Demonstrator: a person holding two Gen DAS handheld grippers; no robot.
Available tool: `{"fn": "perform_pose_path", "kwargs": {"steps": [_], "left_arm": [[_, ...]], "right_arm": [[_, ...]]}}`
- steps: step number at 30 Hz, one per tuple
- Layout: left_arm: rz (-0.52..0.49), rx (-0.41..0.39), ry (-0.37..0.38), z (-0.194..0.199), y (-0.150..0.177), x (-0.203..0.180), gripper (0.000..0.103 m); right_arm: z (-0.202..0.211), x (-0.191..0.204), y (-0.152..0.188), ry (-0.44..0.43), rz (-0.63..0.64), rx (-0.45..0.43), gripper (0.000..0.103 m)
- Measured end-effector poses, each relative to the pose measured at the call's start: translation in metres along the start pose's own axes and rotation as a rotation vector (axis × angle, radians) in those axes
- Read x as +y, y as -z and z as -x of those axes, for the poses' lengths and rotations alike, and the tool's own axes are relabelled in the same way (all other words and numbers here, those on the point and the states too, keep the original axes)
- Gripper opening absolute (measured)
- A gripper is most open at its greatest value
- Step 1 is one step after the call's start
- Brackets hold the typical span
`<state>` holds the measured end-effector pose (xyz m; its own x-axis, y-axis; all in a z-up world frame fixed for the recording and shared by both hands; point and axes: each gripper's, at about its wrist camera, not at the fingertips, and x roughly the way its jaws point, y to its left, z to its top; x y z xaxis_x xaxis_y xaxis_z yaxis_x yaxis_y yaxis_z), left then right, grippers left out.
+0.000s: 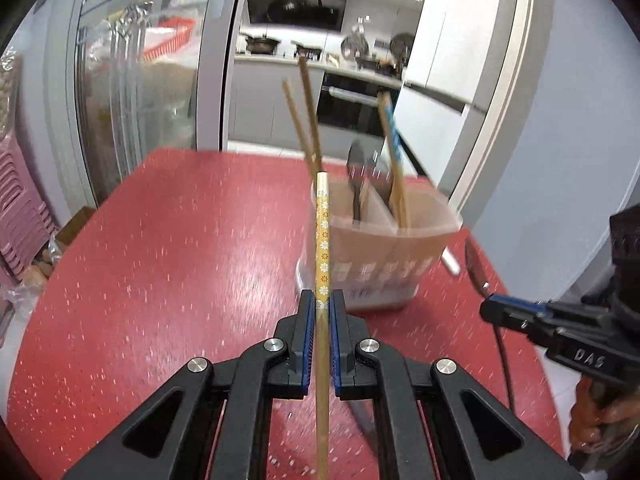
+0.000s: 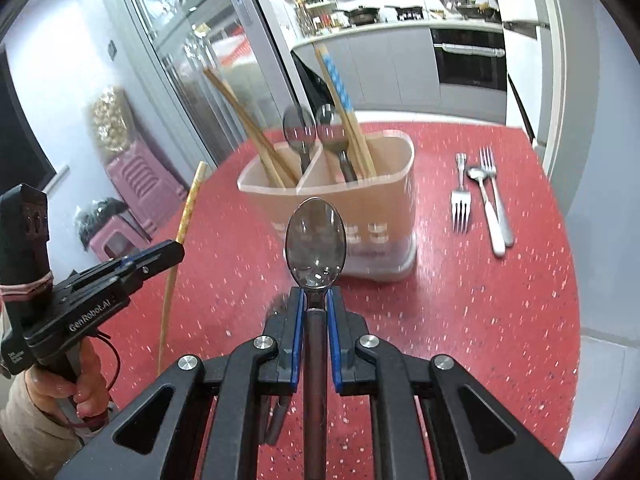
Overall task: Organize utensils
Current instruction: 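Lift the spoon with the right tool while the left lifts the chopstick over the holder, then lower the spoon and chopstick into the beige holder and open both tools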
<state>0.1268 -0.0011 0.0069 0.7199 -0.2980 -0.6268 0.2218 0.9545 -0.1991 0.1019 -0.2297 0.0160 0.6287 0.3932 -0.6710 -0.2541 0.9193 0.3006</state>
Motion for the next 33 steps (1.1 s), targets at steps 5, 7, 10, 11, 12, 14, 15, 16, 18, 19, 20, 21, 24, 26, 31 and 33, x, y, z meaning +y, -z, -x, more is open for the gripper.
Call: {"fn": "perform_pose_path", "kwargs": {"steps": [5,7,10,11,12,14,15,16,18,19,20,21,24,26,31,33], "left_arm": [[0.012,-0.078,0.021,0.009,-0.032,-0.007,0.032],[0.019,-0.106,0.025,0.011,-0.048,-0.009,0.032],[0.035,-0.137,0.043,0.005,-0.068,-0.011,0.032],[0.038,-0.147,0.045,0.005,-0.073,-0.012,0.032],[0.040,-0.155,0.047,0.005,-0.077,-0.013,0.032],[0.043,-0.174,0.052,0.002,-0.089,-0.016,0.032],[0.042,-0.185,0.054,0.000,-0.095,-0.018,0.032],[0.041,-0.194,0.055,-0.001,-0.100,-0.019,0.032],[0.043,-0.209,0.058,-0.005,-0.110,-0.021,0.032],[0.044,-0.219,0.060,-0.008,-0.116,-0.023,0.032],[0.045,-0.224,0.058,-0.011,-0.118,-0.024,0.032],[0.047,-0.231,0.056,-0.013,-0.123,-0.026,0.032],[0.046,-0.258,0.043,-0.022,-0.135,-0.028,0.032],[0.048,-0.285,0.026,-0.028,-0.140,-0.029,0.032],[0.048,-0.315,0.001,-0.045,-0.149,-0.028,0.032],[0.041,-0.325,-0.012,-0.053,-0.150,-0.028,0.032]], "right_arm": [[0.013,-0.003,-0.023,-0.011,0.000,-0.053,0.012],[0.017,-0.004,-0.034,-0.010,0.001,-0.072,0.012],[0.020,-0.006,-0.052,-0.010,0.003,-0.099,0.012],[0.021,-0.008,-0.058,-0.015,0.002,-0.106,0.012],[0.021,-0.009,-0.064,-0.019,-0.001,-0.110,0.012],[0.019,-0.013,-0.075,-0.029,-0.012,-0.117,0.012],[0.018,-0.015,-0.081,-0.034,-0.020,-0.119,0.012],[0.016,-0.018,-0.085,-0.037,-0.026,-0.122,0.012],[0.013,-0.021,-0.095,-0.045,-0.036,-0.130,0.012],[0.011,-0.023,-0.101,-0.047,-0.038,-0.137,0.012],[0.011,-0.023,-0.105,-0.047,-0.036,-0.143,0.012],[0.010,-0.024,-0.110,-0.046,-0.032,-0.153,0.012],[0.007,-0.025,-0.124,-0.046,-0.021,-0.187,0.012],[0.004,-0.026,-0.134,-0.049,-0.020,-0.214,0.012],[-0.012,-0.028,-0.152,-0.058,-0.019,-0.259,0.012],[-0.021,-0.029,-0.154,-0.055,-0.014,-0.276,0.012]]}}
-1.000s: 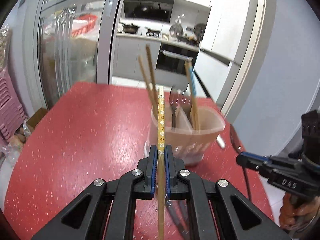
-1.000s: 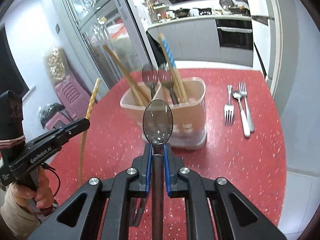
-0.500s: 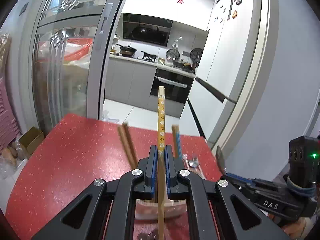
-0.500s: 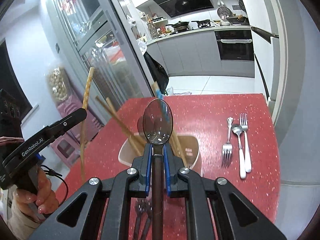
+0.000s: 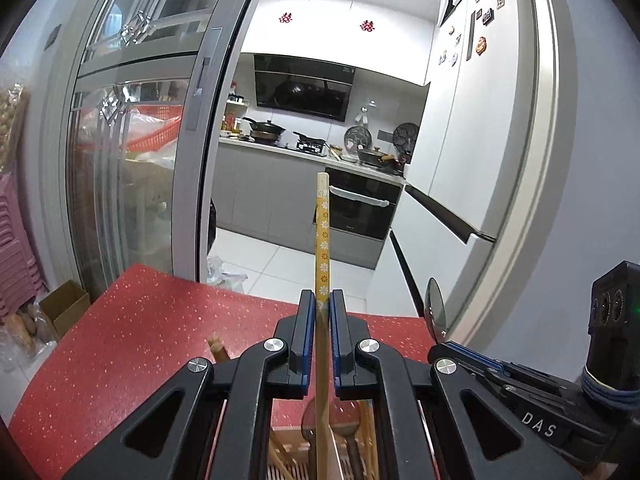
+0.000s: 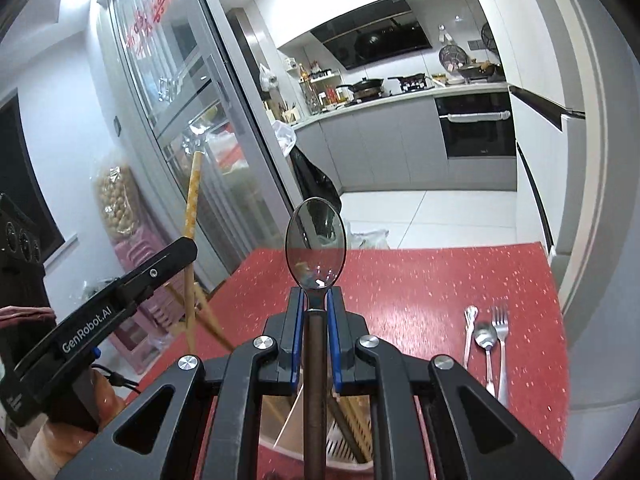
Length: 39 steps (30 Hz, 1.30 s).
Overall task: Organize utensils
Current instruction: 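Lower the spoon and chopstick into the beige holder and open both tools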
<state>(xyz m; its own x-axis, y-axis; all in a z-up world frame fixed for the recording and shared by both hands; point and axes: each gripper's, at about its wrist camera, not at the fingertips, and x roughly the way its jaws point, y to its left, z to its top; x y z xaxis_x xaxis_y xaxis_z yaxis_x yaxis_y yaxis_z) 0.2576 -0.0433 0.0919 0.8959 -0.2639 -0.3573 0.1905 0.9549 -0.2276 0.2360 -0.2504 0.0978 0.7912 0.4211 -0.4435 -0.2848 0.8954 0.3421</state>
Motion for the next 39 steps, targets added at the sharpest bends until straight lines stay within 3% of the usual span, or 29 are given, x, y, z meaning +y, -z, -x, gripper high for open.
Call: {"fn": "perform_pose_path", "kwargs": {"steps": [7,16,29,39], "left_arm": [[-0.024,-0.035,-0.029,-0.020,0.010,-0.003,0.032],[-0.079,-0.068,-0.075,-0.028,0.037,-0.007,0.032],[-0.147,-0.016,-0.118,-0.022,0.076,-0.016,0.032],[-0.152,0.067,-0.147,-0.019,0.082,-0.010,0.032]], "right_arm": [[-0.022,-0.002,0.011,0.027,0.049,-0.073,0.012],[-0.044,-0.013,0.032,0.051,0.092,-0.065,0.012],[-0.034,-0.016,0.061,0.061,0.143,-0.066,0.012],[-0.025,-0.018,0.073,0.065,0.143,-0.010,0.012]]}}
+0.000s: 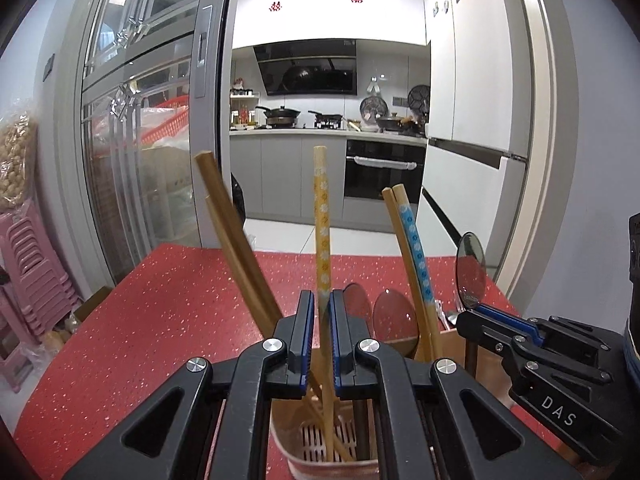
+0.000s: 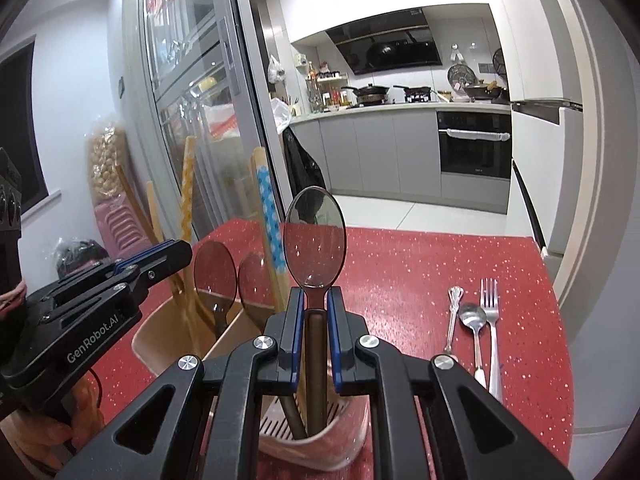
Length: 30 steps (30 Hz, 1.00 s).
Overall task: Organize utensils
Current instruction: 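Lower the spoon and chopstick into the beige holder and open both tools, then move both open tools back to the last two dark-handled spoons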
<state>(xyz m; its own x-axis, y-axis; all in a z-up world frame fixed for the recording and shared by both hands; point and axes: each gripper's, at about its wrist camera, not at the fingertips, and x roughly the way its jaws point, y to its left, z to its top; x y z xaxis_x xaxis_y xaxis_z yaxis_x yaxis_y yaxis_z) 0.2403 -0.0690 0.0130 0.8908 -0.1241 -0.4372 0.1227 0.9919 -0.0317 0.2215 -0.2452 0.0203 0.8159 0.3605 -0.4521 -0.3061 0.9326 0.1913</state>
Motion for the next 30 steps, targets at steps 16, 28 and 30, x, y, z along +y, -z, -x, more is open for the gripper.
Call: {"fn": "perform_pose_path", "kwargs": {"steps": [16,28,30], "left_arm": [[0.016,0.133,0.016,0.014,0.008,0.009,0.032],[0.022,0.204,0.012,0.049,0.029,0.013,0.032],[0.015,0.220,0.006,0.052,0.034,0.014,0.032]], "right_arm": [[0.014,0.002,-0.003,-0.023,-0.051,0.088,0.029],[0.057,0.013,0.011,-0.033,-0.122,0.122,0.045],[0.063,0.016,0.016,-0.033,-0.136,0.135,0.046]]}}
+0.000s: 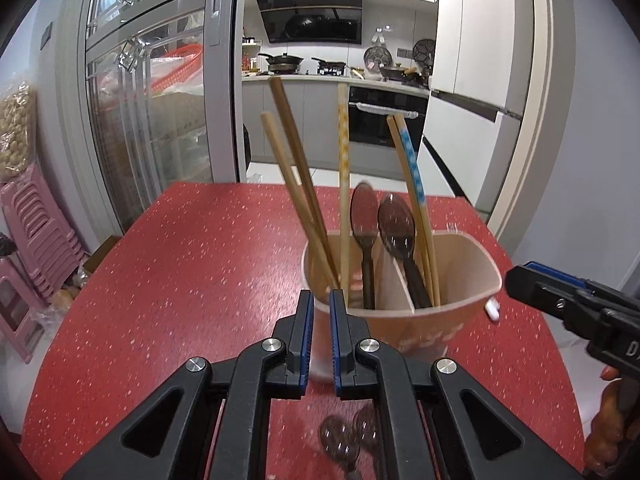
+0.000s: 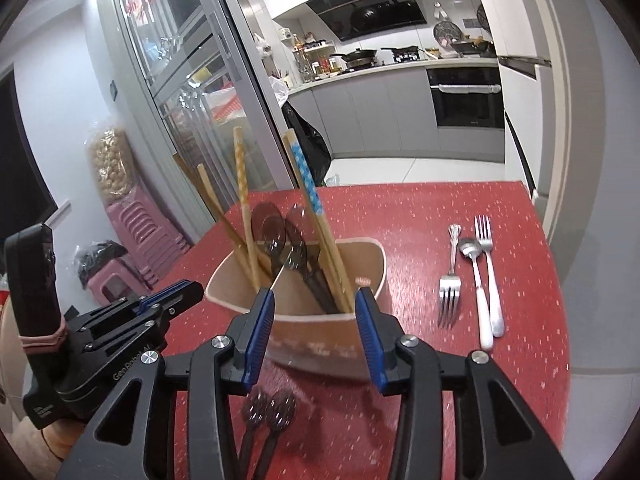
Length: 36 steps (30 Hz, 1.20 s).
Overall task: Organize utensils
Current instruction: 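Move both open tools back to the last two dark-handled spoons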
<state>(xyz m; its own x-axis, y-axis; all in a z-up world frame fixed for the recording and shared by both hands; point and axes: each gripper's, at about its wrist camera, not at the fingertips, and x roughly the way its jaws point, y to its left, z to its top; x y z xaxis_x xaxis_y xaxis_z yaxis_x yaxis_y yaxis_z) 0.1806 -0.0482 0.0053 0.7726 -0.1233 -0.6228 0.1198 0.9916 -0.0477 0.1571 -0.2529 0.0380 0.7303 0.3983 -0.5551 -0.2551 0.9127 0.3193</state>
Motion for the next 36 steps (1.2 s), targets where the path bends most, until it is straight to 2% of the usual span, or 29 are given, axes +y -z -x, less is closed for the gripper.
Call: {"fn": "perform_pose_path", "kwargs": {"steps": [9,21,22,23,26,30,36], "left_arm": [[0.016,0.082,-0.033,0.005,0.029,0.012,0.032],[0.057,0.200,-0.073,0.001,0.077,0.033,0.033],[0.066,0.209,-0.075,0.001,0.081,0.036,0.053],[0.075,0.214,-0.076,0.001,0.083,0.038,0.103],[0.112,0.185,-0.084,0.004,0.090,0.049,0.103],[0.113,0.199,-0.113,0.001,0.098,0.059,0.103],[0.115,0.233,-0.137,-0.006,0.109,0.070,0.103]], "right_arm": [[0.006,0.004,0.035,0.012,-0.056,0.087,0.049],[-0.014,0.009,0.082,0.072,-0.121,0.234,0.054],[-0.016,0.009,0.085,0.077,-0.126,0.241,0.054],[-0.017,0.009,0.088,0.082,-0.131,0.251,0.054],[-0.021,0.010,0.093,0.086,-0.135,0.275,0.060],[-0.024,0.014,0.096,0.094,-0.127,0.294,0.079],[-0.037,0.020,0.103,0.119,-0.116,0.342,0.079]]}}
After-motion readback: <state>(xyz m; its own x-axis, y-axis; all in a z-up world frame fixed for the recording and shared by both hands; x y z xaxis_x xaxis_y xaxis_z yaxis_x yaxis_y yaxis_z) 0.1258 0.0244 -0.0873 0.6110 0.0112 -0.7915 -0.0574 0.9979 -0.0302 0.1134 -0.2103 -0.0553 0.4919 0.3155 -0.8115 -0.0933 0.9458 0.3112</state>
